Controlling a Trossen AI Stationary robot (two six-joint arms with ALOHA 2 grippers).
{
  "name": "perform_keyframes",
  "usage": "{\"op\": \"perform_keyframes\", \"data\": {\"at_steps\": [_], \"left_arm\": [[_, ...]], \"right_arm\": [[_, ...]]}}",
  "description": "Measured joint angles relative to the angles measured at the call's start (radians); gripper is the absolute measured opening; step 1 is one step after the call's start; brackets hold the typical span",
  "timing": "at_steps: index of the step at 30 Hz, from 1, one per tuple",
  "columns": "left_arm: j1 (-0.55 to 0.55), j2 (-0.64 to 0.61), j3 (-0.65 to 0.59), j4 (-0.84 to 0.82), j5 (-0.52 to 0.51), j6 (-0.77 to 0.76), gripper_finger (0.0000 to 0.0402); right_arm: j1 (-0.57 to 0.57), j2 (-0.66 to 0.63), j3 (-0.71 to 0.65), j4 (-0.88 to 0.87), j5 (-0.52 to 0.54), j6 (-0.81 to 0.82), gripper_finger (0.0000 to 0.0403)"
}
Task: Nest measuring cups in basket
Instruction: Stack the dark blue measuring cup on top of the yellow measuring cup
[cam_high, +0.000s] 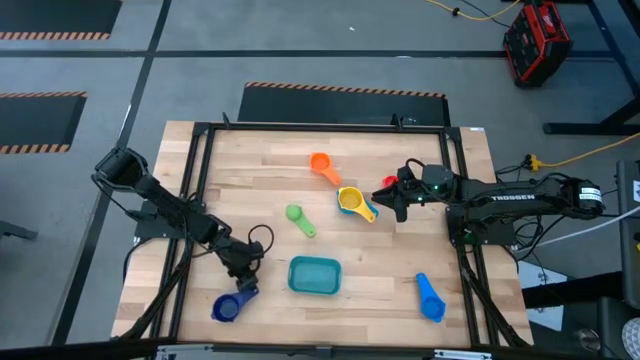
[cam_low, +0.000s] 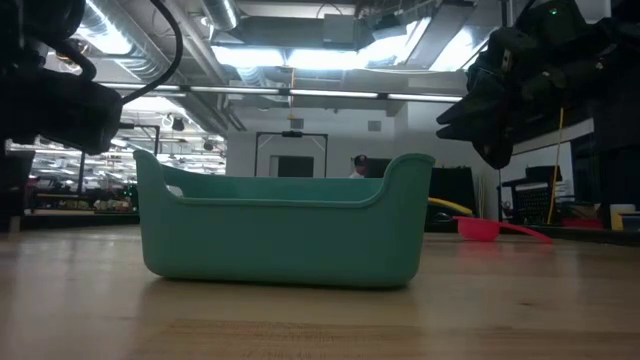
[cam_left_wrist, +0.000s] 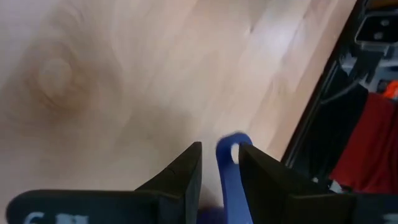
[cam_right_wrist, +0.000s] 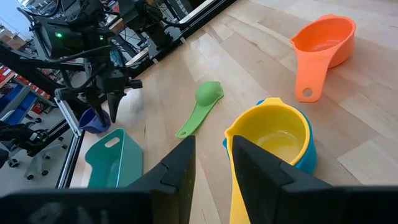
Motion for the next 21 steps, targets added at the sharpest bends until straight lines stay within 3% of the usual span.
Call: {"op": "perform_keyframes", "data": {"at_steps": [21], "left_arm": [[0.000, 0.000, 0.000, 0.000, 0.085, 0.000, 0.0097]], "right_arm": [[0.000, 0.000, 0.000, 0.000, 0.000, 0.000, 0.0111]]}}
